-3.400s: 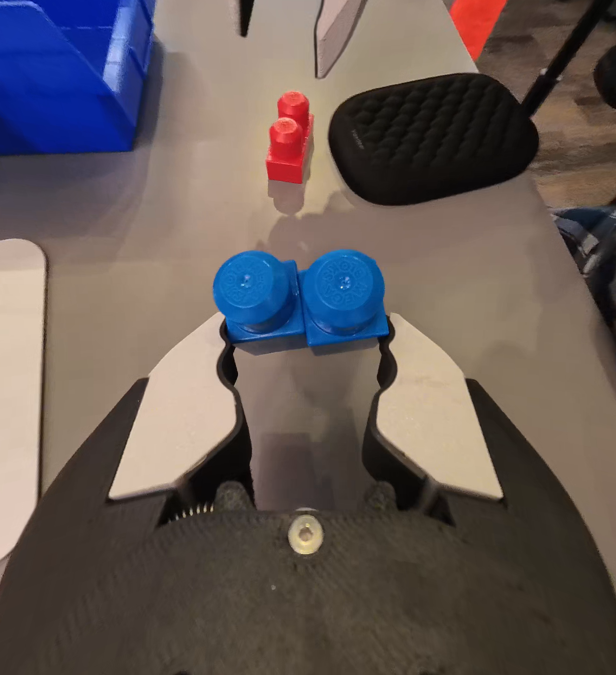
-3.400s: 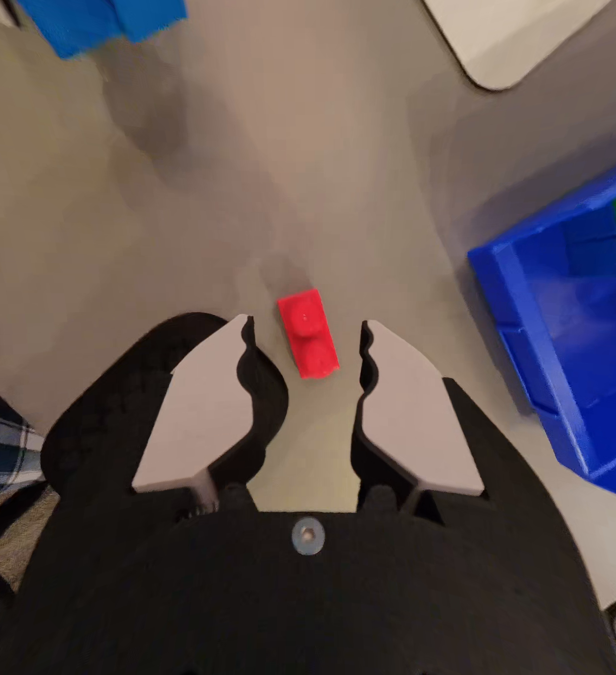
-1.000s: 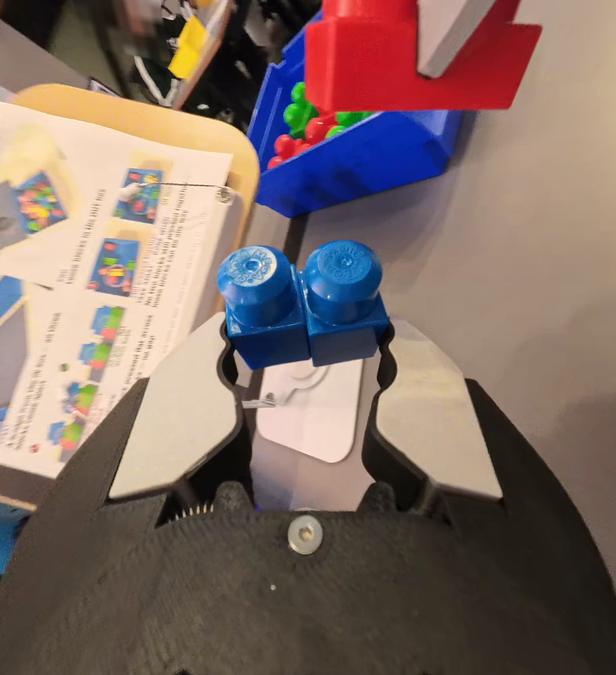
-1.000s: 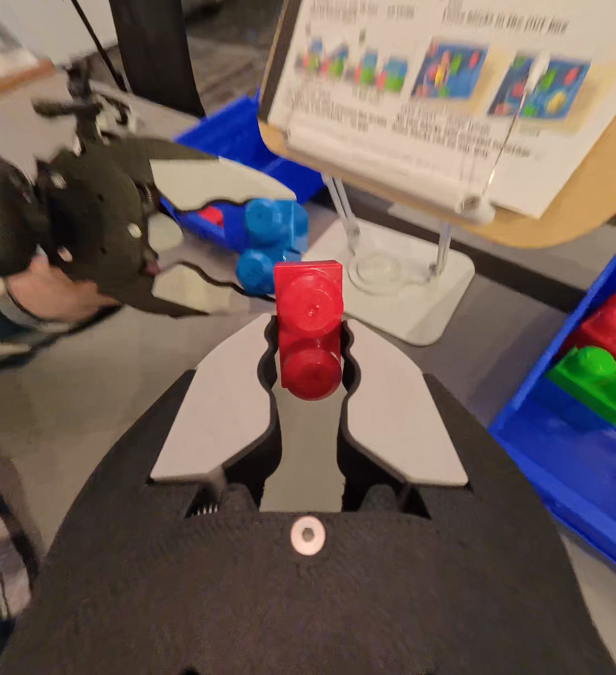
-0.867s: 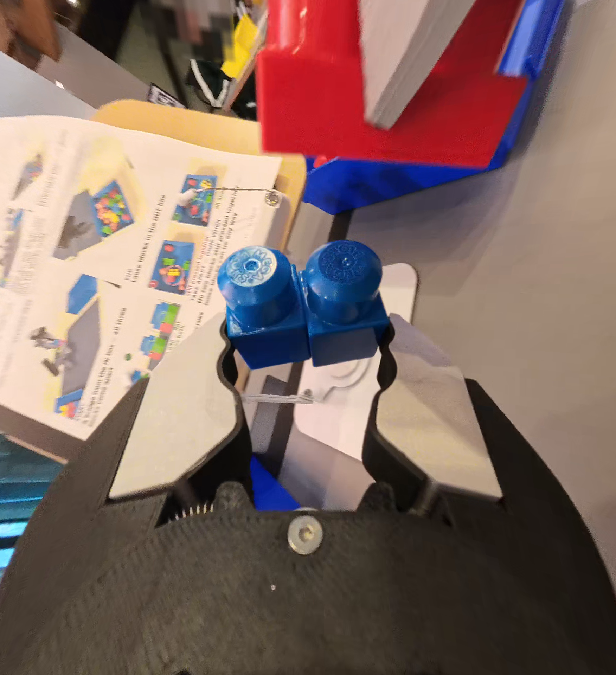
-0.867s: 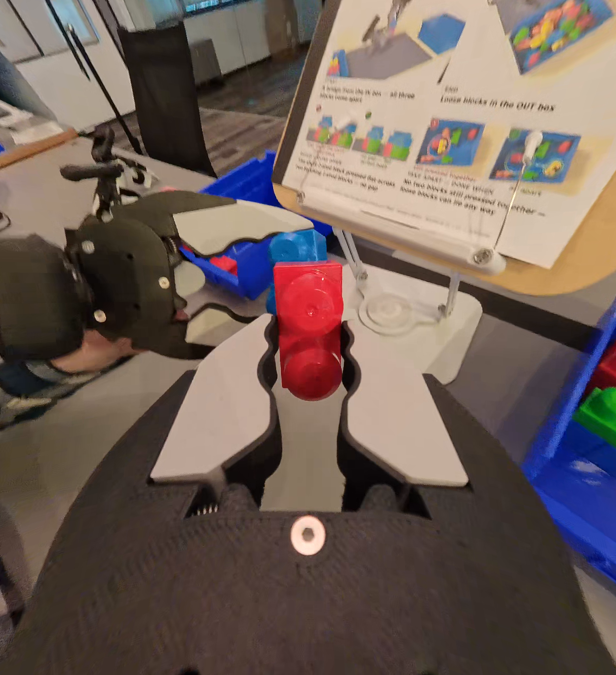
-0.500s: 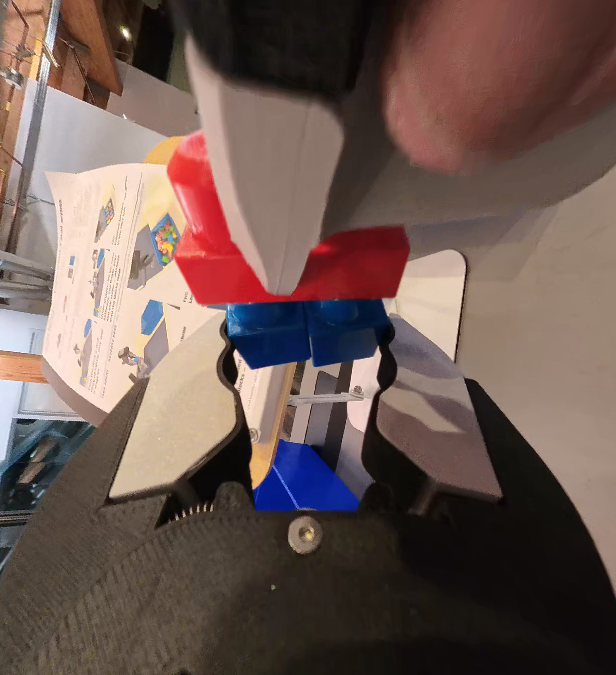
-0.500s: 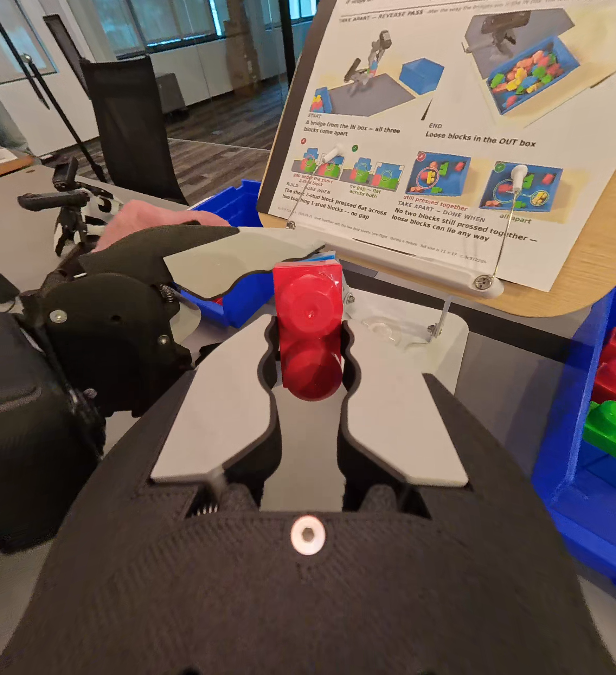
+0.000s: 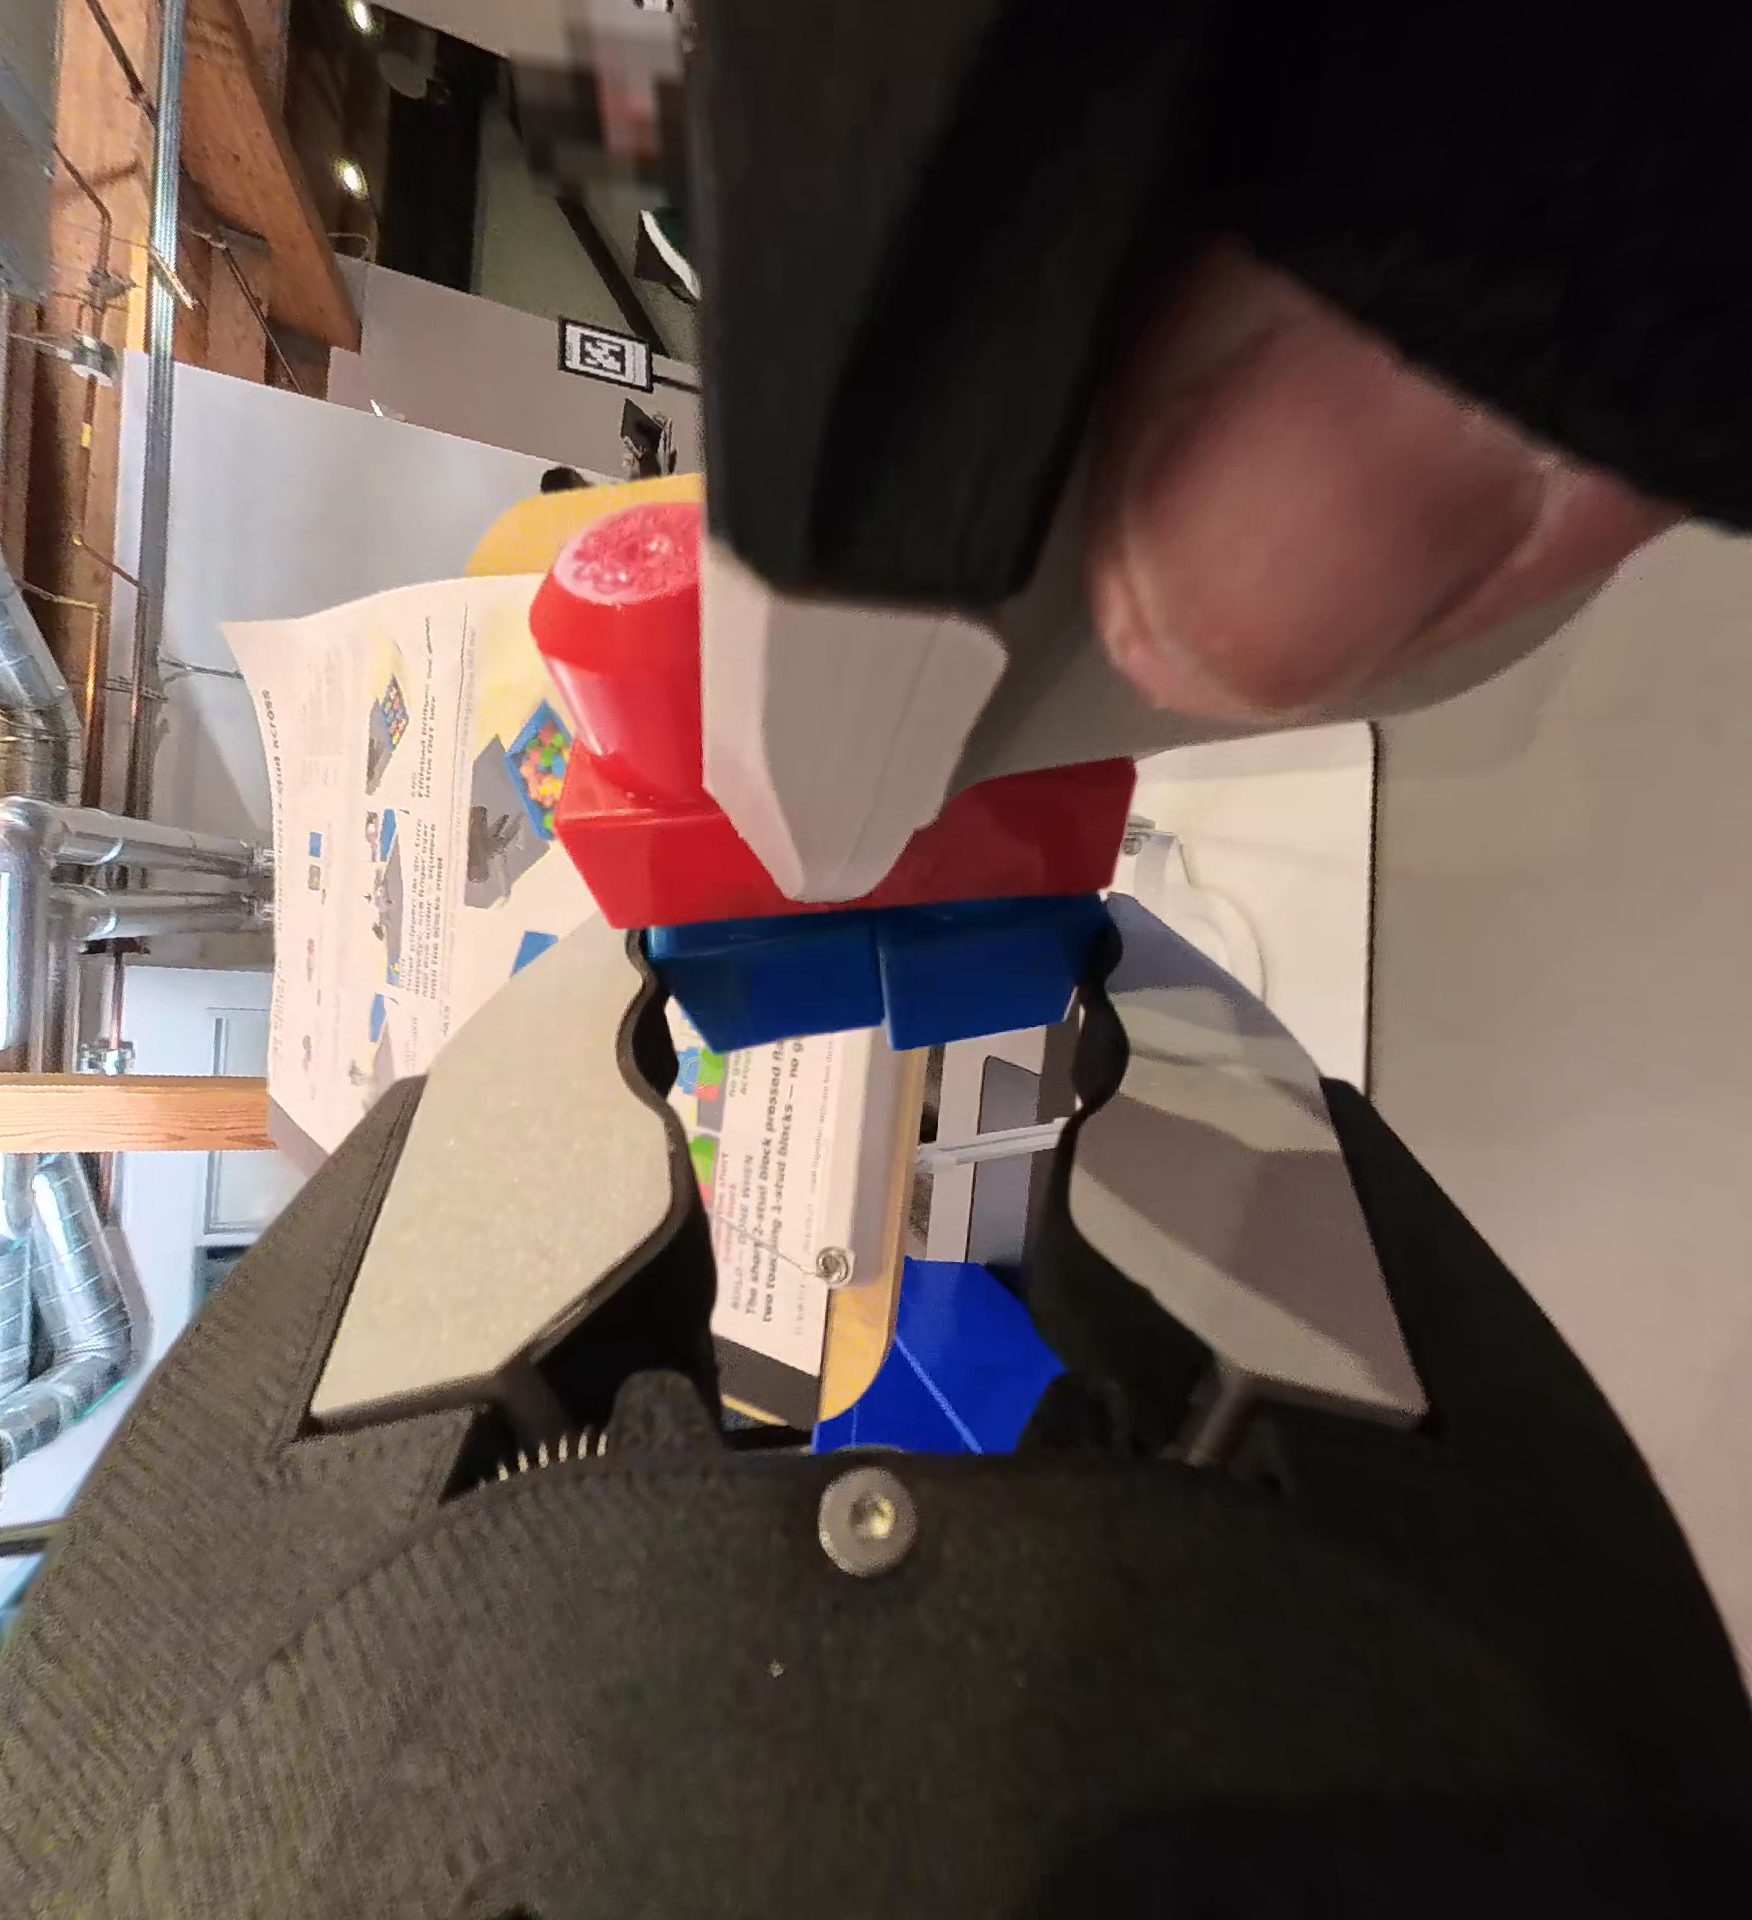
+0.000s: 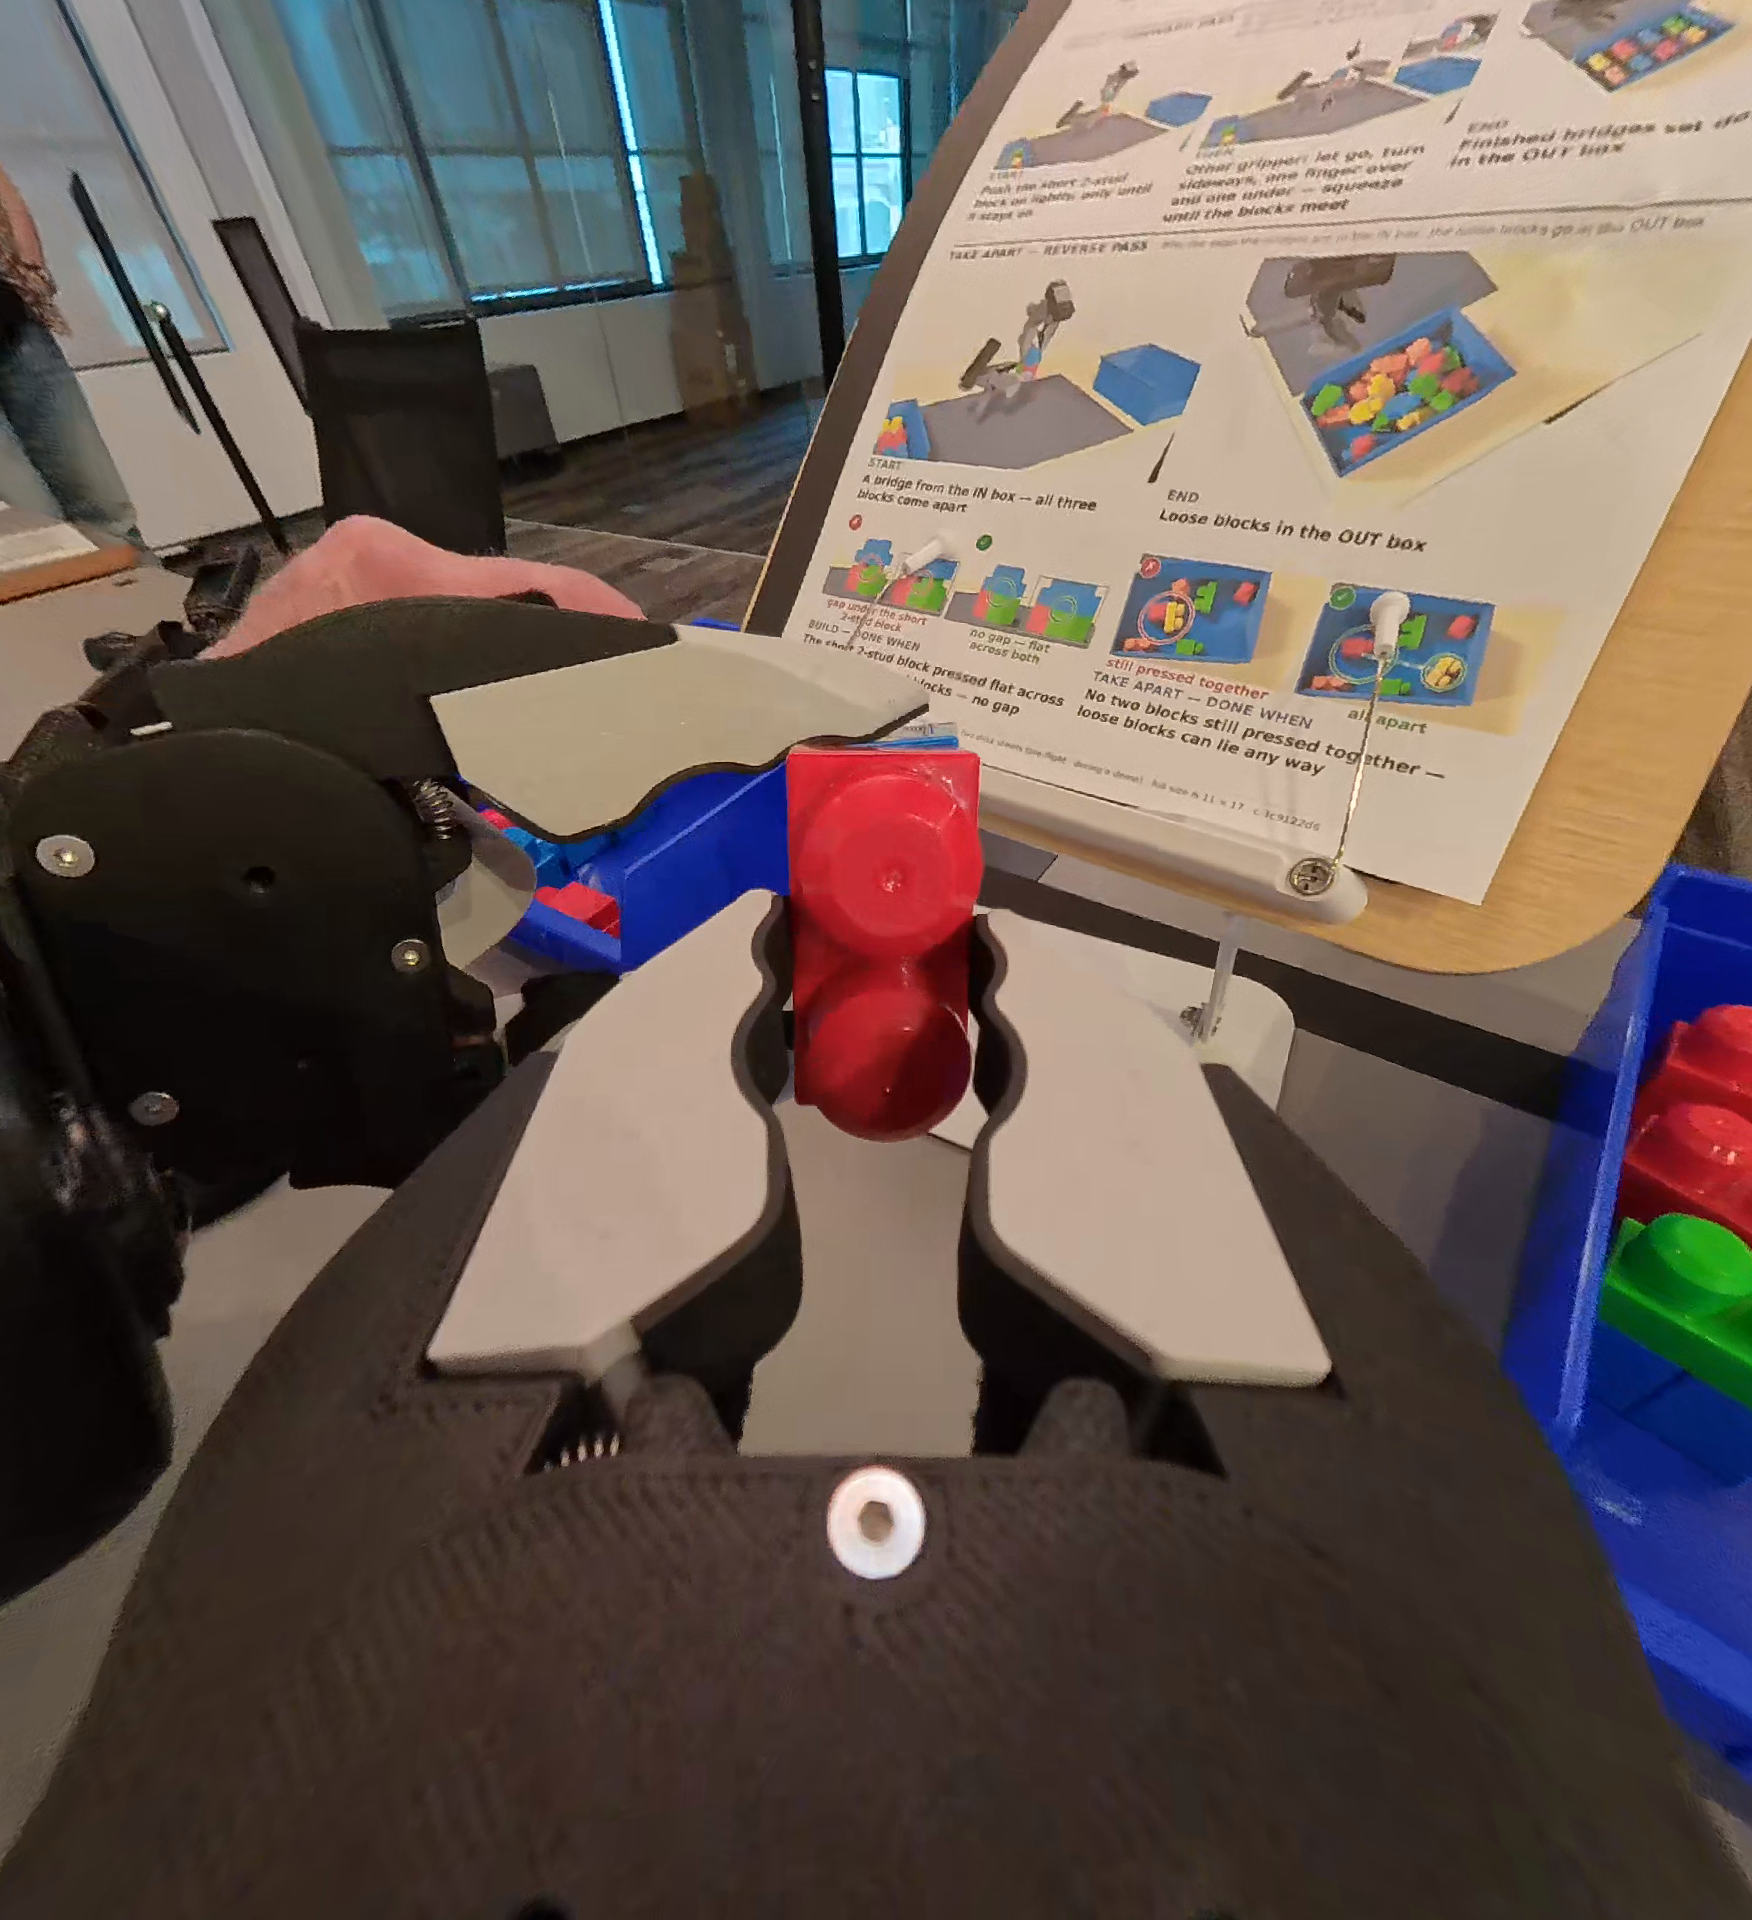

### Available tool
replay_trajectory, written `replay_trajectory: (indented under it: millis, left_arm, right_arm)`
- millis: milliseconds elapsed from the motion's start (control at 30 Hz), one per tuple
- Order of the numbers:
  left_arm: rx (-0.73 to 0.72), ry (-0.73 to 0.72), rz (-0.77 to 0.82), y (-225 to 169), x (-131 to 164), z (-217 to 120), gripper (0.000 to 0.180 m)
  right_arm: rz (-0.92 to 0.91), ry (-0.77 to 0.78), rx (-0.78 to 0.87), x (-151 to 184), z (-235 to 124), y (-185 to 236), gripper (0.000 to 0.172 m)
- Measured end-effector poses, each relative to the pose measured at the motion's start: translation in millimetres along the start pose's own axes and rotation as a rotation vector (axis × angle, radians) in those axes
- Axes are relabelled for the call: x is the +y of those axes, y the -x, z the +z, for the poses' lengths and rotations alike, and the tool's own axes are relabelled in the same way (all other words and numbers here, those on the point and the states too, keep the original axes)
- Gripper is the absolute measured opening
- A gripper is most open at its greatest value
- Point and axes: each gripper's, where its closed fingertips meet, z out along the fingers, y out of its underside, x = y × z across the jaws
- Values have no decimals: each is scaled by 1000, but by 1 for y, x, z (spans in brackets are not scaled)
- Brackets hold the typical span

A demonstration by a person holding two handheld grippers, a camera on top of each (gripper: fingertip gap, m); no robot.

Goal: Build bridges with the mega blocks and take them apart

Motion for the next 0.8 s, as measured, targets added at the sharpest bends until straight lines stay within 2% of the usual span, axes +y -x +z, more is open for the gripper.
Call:
replay_trajectory:
  millis: [200, 567, 800]
  left_arm:
    - [1, 24, 34, 6, -4, -1, 74]
    - [-30, 30, 60, 18, -12, -1, 74]
    - [-25, 41, 79, 20, -11, -2, 74]
  right_arm:
    - [-1, -37, -6, -5, -4, -1, 32]
    - [-69, -87, 81, -17, -8, -5, 33]
    - [-61, -98, 38, -18, -8, -6, 33]
